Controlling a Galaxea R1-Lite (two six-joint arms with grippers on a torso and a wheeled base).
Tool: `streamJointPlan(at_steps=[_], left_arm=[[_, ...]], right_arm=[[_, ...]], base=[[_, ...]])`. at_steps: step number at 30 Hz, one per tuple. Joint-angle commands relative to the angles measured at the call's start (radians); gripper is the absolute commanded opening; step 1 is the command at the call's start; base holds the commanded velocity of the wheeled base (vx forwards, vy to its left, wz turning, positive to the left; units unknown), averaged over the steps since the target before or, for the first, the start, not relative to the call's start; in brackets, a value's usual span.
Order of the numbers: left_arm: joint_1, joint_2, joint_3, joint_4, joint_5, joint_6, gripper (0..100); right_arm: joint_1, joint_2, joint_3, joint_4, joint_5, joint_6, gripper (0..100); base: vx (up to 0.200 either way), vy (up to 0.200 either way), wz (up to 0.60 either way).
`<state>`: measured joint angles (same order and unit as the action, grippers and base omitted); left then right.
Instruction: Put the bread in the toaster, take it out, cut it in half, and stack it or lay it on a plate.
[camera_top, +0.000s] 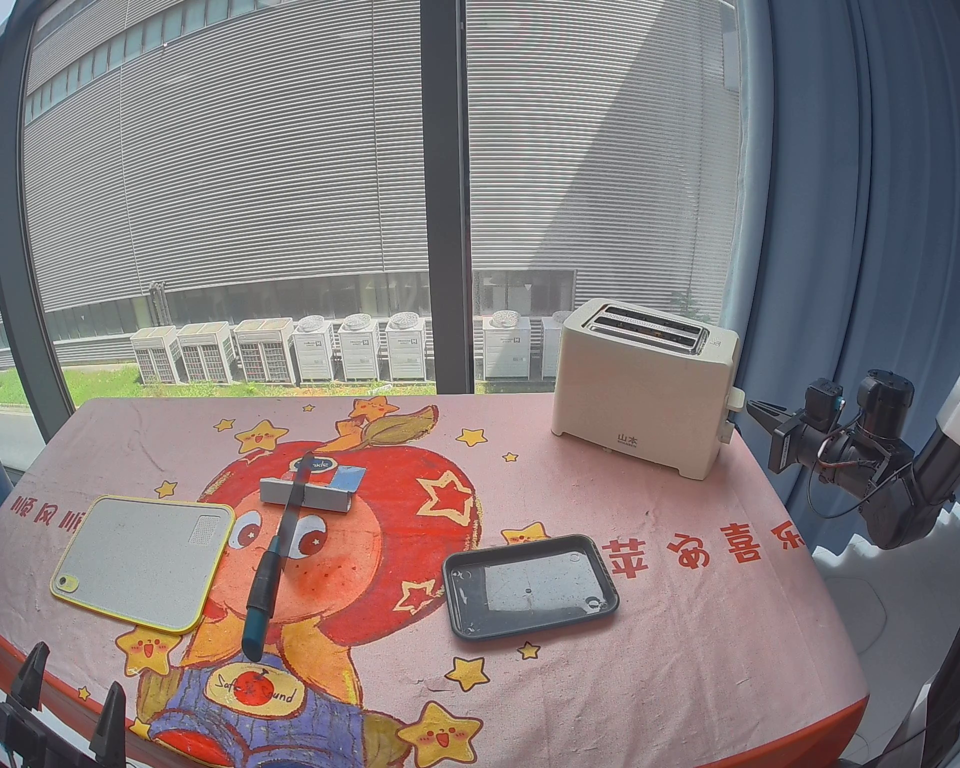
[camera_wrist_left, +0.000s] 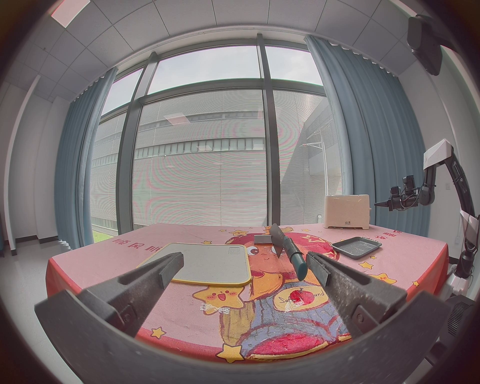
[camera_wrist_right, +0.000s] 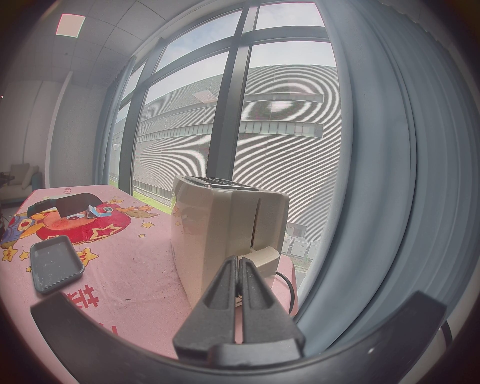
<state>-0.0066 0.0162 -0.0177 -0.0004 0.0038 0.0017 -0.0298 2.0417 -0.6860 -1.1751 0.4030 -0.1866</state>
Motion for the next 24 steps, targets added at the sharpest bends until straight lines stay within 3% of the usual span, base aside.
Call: streamJointPlan(at_steps=[1, 24], left_arm=[[0.000, -0.016, 0.018, -0.001, 0.001, 0.000, 100], [0.000, -0.016, 0.018, 0.000, 0.001, 0.000, 100]], right_arm=[[0.001, -0.014, 0.013, 0.000, 0.000, -0.002, 0], [-0.005, -0.029, 0.086, -0.014, 0.000, -0.013, 0]], base=[[0.000, 0.000, 0.00], [0.000, 0.000, 0.00]])
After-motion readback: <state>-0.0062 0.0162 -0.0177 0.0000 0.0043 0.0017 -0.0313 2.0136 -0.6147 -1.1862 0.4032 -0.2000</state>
